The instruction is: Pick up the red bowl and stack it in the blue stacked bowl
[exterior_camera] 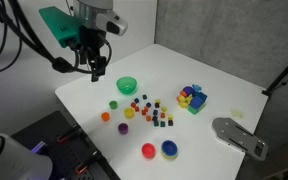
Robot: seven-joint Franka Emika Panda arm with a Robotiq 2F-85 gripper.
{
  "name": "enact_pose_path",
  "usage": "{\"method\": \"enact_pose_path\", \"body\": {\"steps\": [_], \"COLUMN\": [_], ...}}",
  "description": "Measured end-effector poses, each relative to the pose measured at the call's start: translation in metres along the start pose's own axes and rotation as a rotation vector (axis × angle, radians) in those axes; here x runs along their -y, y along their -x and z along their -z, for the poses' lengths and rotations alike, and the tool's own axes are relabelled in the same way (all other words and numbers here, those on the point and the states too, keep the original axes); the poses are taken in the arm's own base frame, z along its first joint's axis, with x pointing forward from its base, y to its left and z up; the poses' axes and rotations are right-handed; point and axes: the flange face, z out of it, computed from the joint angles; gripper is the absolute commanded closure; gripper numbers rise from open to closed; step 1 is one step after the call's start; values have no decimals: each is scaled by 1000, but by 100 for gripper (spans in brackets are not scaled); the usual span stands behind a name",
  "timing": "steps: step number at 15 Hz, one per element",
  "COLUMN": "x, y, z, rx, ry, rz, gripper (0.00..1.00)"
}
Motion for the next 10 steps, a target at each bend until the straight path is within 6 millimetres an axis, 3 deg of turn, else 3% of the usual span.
{"method": "enact_pose_path", "body": {"steps": [10], "x": [1], "y": [-9], "z": [-4], "rx": [-30], "ry": [11], "rz": [-1], "gripper": [0]}}
